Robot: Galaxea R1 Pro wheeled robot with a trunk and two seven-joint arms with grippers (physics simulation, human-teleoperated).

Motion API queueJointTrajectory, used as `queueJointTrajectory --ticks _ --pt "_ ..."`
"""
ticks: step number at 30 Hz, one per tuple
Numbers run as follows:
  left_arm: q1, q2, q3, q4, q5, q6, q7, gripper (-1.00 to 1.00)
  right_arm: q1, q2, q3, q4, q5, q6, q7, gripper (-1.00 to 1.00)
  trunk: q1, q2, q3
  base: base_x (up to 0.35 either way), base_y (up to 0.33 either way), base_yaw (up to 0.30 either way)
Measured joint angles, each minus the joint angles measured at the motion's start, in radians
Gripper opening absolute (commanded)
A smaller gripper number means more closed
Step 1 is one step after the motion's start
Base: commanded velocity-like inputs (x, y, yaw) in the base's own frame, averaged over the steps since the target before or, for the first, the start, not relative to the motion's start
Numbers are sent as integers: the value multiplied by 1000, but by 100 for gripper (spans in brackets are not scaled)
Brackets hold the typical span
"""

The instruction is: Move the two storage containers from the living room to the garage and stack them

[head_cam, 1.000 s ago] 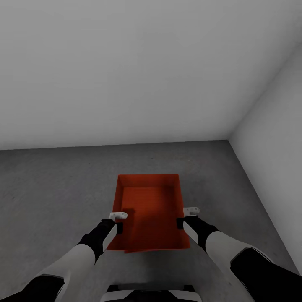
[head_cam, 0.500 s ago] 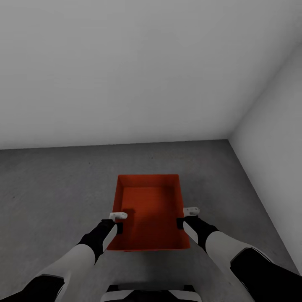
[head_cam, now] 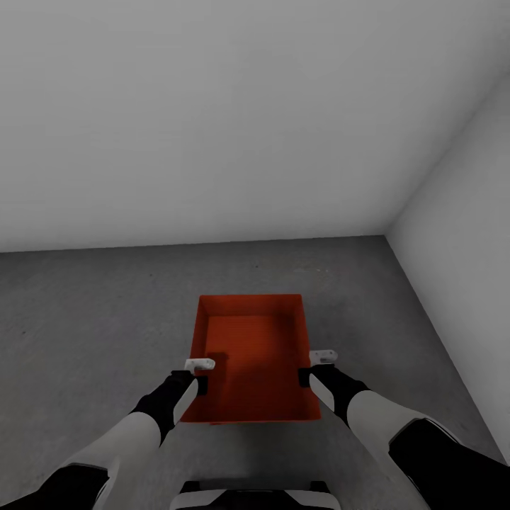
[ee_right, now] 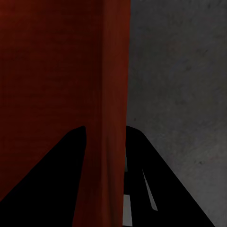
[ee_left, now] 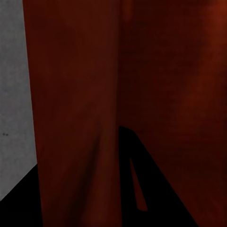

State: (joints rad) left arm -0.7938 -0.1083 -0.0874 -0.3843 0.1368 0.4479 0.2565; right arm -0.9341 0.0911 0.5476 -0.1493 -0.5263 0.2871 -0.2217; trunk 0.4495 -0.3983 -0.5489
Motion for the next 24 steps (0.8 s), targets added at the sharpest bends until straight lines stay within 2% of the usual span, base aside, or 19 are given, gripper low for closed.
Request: queueJointTrajectory --ticks 12,16,24 --pt "0 -3 14 -1 -26 3 -8 -100 0 -1 -2 0 0 0 1 -100 0 0 0 0 0 0" --pt "0 -3 8 0 -14 1 -3 -100 0 -1 -1 0 1 0 3 -100 0 0 0 0 0 0" --pt "0 -3 8 0 -12 9 -2 -100 0 -1 -3 0 3 9 3 -100 0 0 0 0 0 0"
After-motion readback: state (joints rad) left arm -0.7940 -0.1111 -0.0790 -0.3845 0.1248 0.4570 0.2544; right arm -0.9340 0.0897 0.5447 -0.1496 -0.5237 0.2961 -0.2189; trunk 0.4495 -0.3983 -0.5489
